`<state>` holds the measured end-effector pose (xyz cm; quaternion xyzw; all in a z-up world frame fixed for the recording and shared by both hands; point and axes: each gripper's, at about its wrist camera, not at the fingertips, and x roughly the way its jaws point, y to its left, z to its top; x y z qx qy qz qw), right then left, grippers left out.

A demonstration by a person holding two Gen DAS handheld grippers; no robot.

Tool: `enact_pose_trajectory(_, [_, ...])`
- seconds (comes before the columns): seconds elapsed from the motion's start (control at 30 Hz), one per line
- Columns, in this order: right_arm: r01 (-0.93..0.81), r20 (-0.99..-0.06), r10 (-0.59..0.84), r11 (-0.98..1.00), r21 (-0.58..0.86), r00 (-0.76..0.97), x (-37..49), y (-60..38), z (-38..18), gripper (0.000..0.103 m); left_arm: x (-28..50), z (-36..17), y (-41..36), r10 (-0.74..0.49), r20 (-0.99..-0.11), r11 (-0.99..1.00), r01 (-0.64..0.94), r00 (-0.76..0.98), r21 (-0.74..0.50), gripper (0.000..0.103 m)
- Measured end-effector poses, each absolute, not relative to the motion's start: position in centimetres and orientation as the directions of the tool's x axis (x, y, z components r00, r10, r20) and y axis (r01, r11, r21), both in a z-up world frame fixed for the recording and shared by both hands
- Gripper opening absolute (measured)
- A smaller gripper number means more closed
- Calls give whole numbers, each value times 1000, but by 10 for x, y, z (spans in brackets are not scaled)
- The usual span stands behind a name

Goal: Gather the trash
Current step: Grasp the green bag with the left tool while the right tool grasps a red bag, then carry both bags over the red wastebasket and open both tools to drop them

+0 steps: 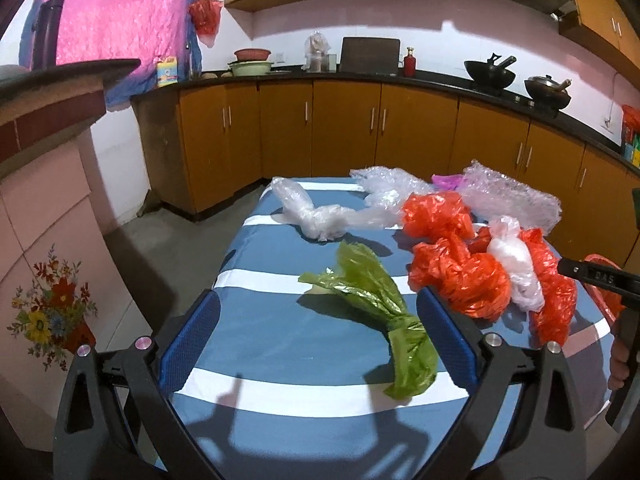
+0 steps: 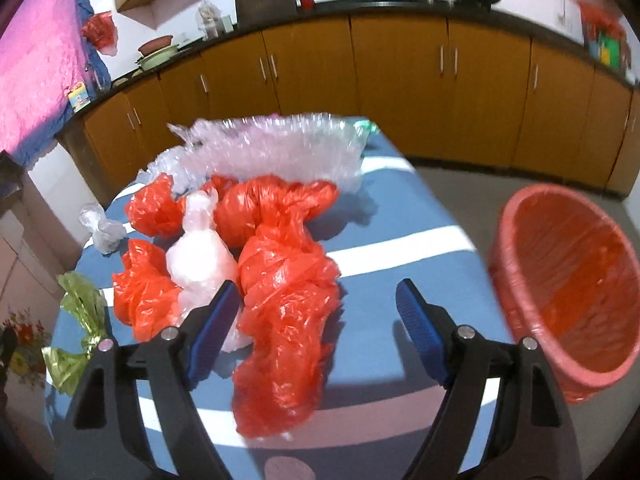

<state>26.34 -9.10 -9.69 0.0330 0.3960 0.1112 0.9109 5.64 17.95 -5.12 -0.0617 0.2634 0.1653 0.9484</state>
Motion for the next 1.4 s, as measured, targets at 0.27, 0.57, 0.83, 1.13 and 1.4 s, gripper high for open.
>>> enact_pose_trajectory(0.27, [-197,-757,225,972,130,613,281,-79,-122,48,77,-64,168,213,-553,959,-281,806,-40,95])
enact_pose_trajectory(0.57, [-214,-695,192,975,57,693,257,-85,-108,25,110,-87,151,171,-635,968,-249,753,-34,84])
enact_pose_trajectory(0.83, [-191,-688,174,980,51,705,246,-103,-104,25,125,-109,146,162,-705,969,-247,690,-20,63])
enact_pose_trajectory(1.13, [-169,-666,169,983,65,727,237,-119,-96,25,122,-104,155,111,-704,968,-238,701,-85,20])
enact_pose_trajectory(1.4, [-153,-630,175,984,90,756,227,-138,-81,25,120,-70,147,101,-646,971,-217,757,-102,19])
